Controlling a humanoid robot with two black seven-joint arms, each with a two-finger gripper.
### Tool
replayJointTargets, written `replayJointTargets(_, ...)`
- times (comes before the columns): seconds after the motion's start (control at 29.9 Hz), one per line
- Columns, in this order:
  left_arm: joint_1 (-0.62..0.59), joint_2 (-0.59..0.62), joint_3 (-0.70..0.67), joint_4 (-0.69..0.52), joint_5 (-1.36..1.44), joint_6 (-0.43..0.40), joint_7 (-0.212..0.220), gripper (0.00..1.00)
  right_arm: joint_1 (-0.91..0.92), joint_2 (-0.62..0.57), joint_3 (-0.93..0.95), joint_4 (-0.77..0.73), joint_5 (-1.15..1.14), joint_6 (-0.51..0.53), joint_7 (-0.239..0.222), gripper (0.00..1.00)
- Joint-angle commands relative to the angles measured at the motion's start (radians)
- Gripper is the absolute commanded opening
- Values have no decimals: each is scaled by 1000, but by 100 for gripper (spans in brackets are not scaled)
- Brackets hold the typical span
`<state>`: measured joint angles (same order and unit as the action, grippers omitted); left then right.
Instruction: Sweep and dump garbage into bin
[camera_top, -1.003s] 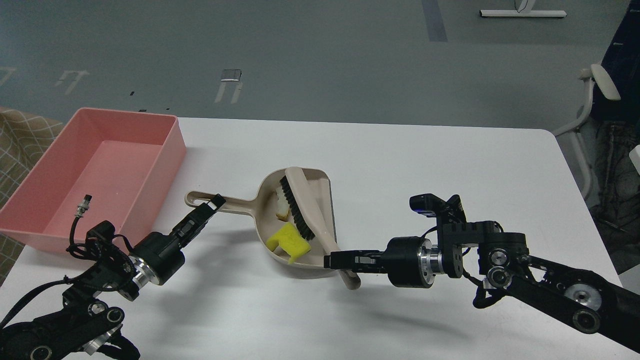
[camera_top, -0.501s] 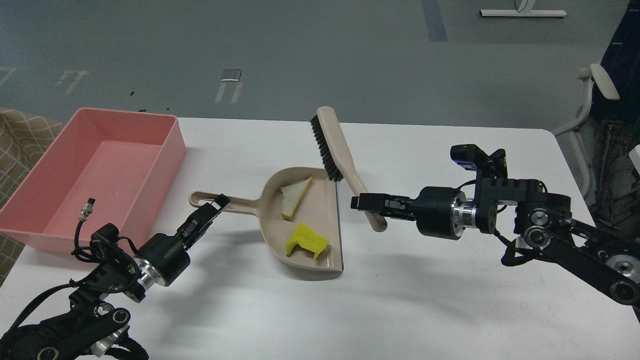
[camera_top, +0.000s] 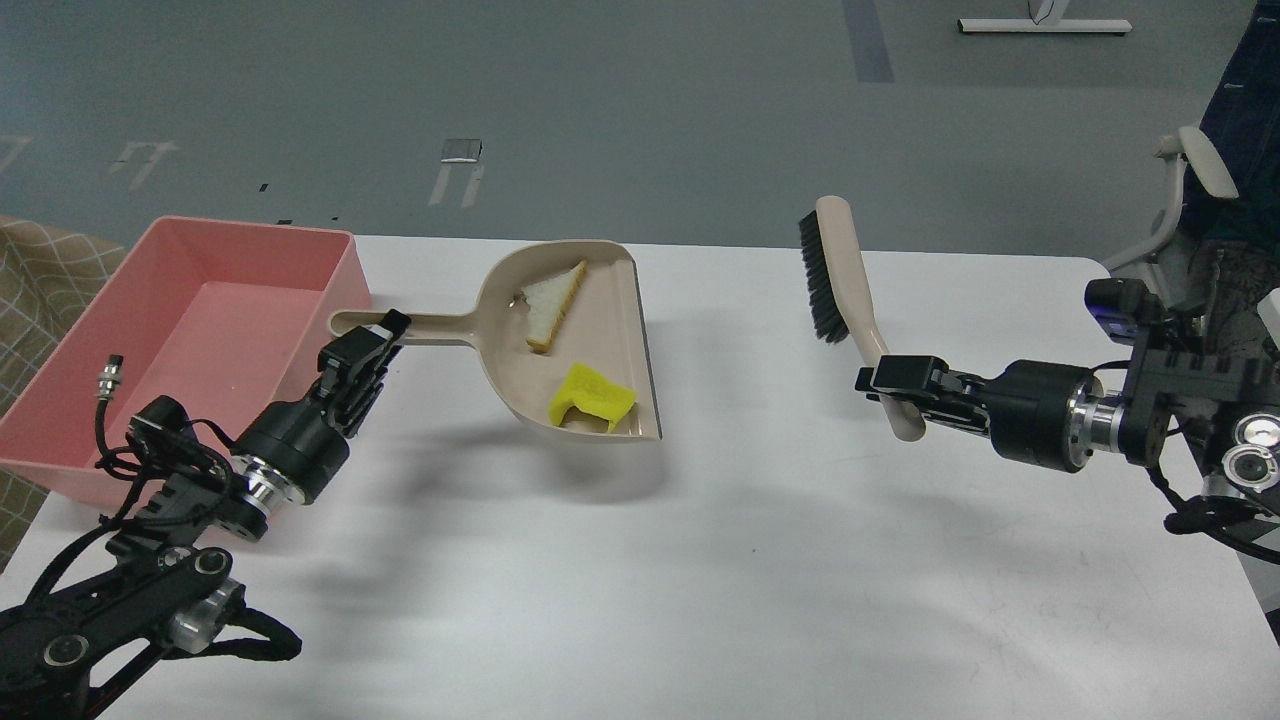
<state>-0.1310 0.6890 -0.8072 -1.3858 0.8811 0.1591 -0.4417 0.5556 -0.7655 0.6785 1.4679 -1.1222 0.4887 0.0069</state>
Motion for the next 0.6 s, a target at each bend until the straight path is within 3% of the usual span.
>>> replayJointTargets(0.0, 8, 43, -68, -24, -54, -64, 4, 0, -45, -20, 4, 2, 1, 0, 5, 1)
replayJointTargets(0.23, 31, 164, -220, -32, -292, -164, 44, 0, -83, -26, 4, 6, 1, 0, 10, 1)
replayJointTargets(0.4, 96, 323, -280, -18, -419, -243, 41, 0, -100, -25, 4, 11, 1, 0, 10, 1)
replayJointTargets(0.57, 155, 447, -291, 31, -516, -271, 31, 0, -108, -23, 3, 17, 1, 0, 10, 1)
